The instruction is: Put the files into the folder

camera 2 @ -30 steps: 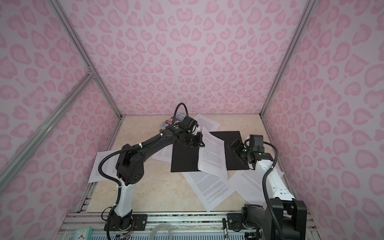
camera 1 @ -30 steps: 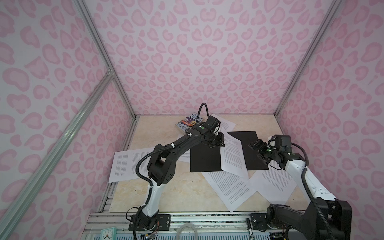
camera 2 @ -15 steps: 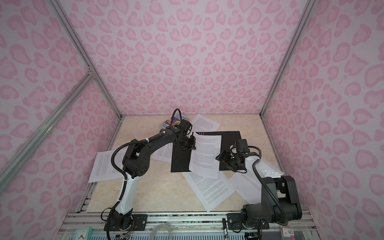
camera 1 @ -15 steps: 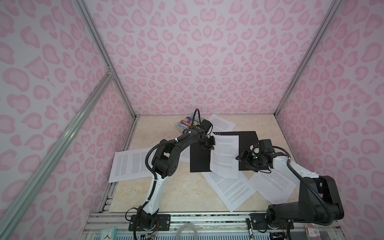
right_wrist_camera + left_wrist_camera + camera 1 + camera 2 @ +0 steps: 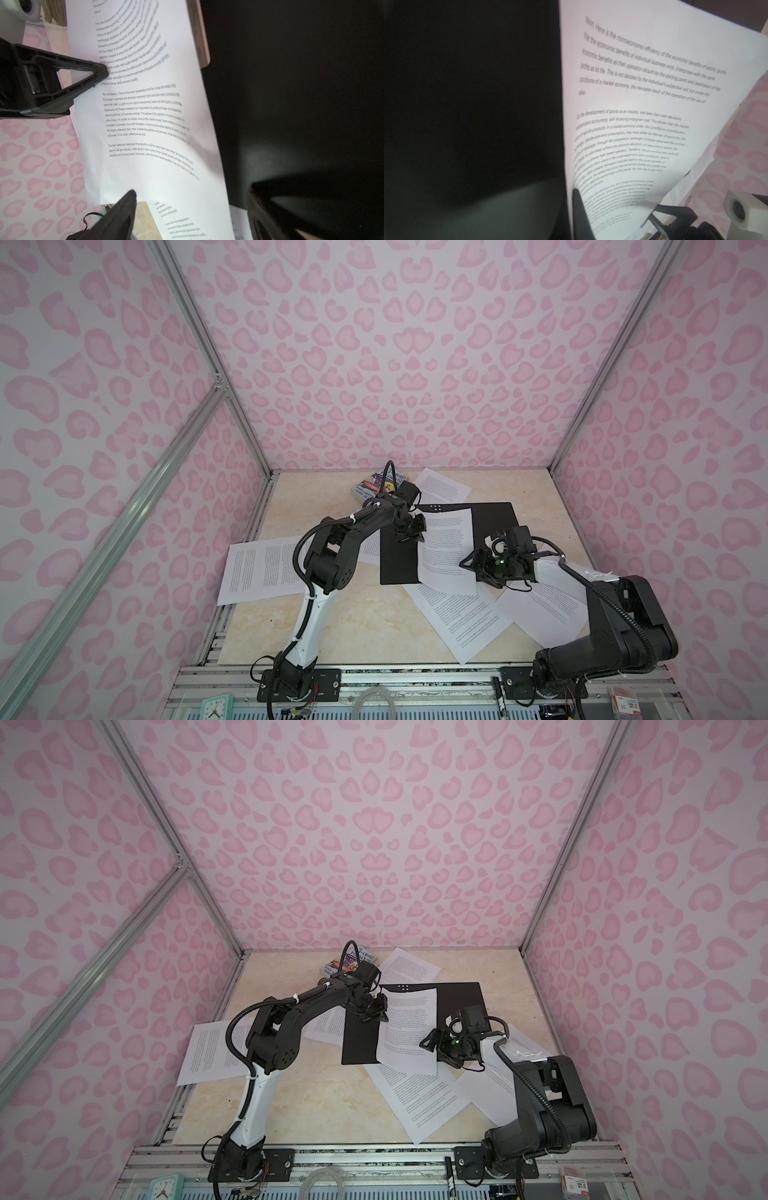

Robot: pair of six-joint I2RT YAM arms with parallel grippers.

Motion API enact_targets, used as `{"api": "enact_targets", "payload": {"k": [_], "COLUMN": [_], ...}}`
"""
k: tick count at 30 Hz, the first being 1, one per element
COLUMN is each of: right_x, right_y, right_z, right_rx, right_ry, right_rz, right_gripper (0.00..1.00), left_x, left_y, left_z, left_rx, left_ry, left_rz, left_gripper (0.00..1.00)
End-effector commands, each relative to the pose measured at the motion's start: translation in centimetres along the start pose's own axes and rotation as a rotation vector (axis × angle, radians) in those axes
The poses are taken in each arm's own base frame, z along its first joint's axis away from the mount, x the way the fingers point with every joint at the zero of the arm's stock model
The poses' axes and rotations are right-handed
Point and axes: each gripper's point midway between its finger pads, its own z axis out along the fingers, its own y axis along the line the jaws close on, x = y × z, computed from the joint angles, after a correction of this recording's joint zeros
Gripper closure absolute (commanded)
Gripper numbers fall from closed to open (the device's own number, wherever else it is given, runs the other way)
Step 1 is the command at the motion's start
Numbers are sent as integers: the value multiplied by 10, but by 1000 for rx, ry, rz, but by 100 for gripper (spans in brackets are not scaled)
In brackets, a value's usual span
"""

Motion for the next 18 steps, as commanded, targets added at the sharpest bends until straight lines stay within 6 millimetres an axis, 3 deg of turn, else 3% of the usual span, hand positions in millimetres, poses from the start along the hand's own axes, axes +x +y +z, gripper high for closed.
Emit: {"api": "enact_targets", "payload": {"k": [1,6,18], "right_x": [1,0,19], "right_y": [-4,-5,2], "right_z": [6,11,14], "right_rx": [7,-3,-98], "right_ry": [8,12,27], "right_rz": [-12,-46,-48], "right_gripper": [20,30,40], "left_x": [4,4,4], "left_y": [5,7,9], "left_z": [8,12,18], "left_rx": [13,44,108], "left_ry": [32,39,49], "left_rz": [-30,-76,-149], "left_gripper": [96,96,97]}}
